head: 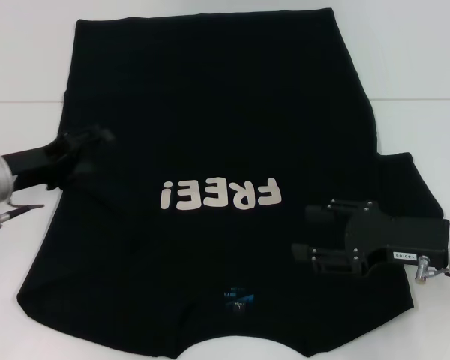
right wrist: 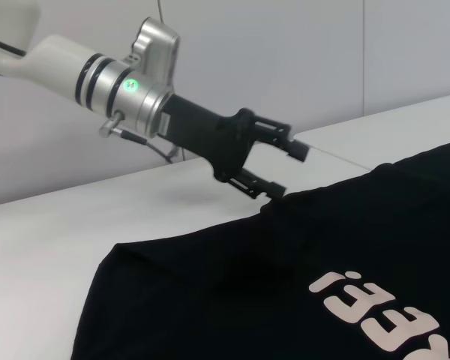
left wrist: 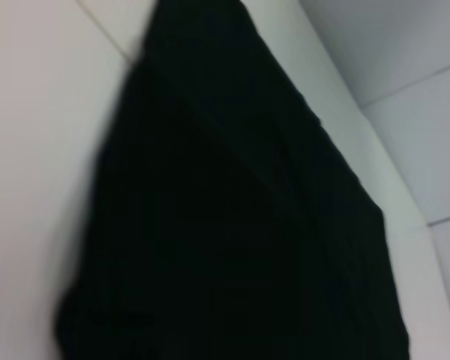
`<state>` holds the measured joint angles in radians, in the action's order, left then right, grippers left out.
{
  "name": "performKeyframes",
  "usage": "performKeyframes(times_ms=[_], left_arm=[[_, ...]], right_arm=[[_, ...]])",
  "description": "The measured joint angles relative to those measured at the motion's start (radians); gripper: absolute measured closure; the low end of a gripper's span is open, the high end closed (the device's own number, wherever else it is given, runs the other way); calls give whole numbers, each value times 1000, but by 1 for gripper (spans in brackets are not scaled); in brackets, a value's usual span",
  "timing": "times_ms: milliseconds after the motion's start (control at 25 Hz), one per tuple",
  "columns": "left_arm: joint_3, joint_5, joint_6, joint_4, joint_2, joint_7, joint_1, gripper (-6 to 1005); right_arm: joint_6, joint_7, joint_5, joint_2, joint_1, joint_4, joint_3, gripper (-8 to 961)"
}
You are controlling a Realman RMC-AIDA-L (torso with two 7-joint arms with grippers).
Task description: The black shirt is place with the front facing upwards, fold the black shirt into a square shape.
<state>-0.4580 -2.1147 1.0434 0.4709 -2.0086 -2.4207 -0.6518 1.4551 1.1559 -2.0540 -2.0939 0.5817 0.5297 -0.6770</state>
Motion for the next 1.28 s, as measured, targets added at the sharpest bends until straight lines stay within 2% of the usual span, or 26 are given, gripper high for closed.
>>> performKeyframes(times_ms=[120,320,560,760,1000,1160,1280], left_arm=[[4,17,32,0,-6,27,-11,152],[1,76,201,14,-8,294,-4,154],[0,78,319,27,-17,526,35,156],[5,95,390,73,-45,705,81,155],[6,179,485,166,-86,1037,162,156],[7,217,569,167,-90,1233,212,156],[6,217,608,170,-87,1284,239,156]], right_arm=[[-2,0,0,0,0,-1,1,187],[-8,-2,19,0,6,-1,2,187],[-47,5,85,0,7,-1,2,187],[-100,6,148,0,1,-8,2,187],[-180,12,204,1,-10,-29,13,187],[-191,81,220,5,-35,-12,72,187],[-191,202,217,21,-63,34,118,187]])
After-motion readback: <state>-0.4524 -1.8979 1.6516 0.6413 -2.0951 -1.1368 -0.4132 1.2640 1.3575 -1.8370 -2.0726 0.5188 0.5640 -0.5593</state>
